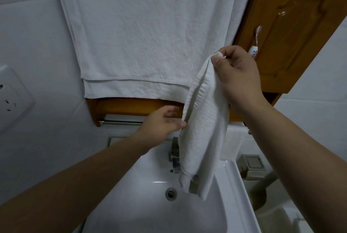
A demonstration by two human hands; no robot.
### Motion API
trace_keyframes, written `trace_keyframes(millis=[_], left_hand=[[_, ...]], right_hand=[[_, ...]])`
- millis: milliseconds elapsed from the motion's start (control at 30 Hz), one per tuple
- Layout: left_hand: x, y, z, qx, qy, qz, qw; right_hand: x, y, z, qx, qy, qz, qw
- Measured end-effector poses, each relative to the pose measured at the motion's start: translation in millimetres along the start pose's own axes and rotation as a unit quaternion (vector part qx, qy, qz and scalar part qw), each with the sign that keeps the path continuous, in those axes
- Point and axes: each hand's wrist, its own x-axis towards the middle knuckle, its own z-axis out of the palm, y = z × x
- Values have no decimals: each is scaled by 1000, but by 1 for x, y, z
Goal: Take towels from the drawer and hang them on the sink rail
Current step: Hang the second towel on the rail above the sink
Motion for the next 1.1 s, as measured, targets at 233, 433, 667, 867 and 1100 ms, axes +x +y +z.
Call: trace_keyframes(millis=[233,433,667,867,1100], left_hand=[[-1,-3,6,39,26,-10,999],[-1,-20,5,80,15,-1,997],[-1,-35,-10,94,76,-67,990],[-4,-42,-22,139,81,-35,986],[-22,-53,-19,318,76,178,928]], right_hand=[[-1,-3,-3,31,-39,0,999],[5,2,-9,38,8,38,999],[8,4,-15,52,29,58,997],[8,10,-14,45,39,71,996],[12,7,-14,57,44,80,994]])
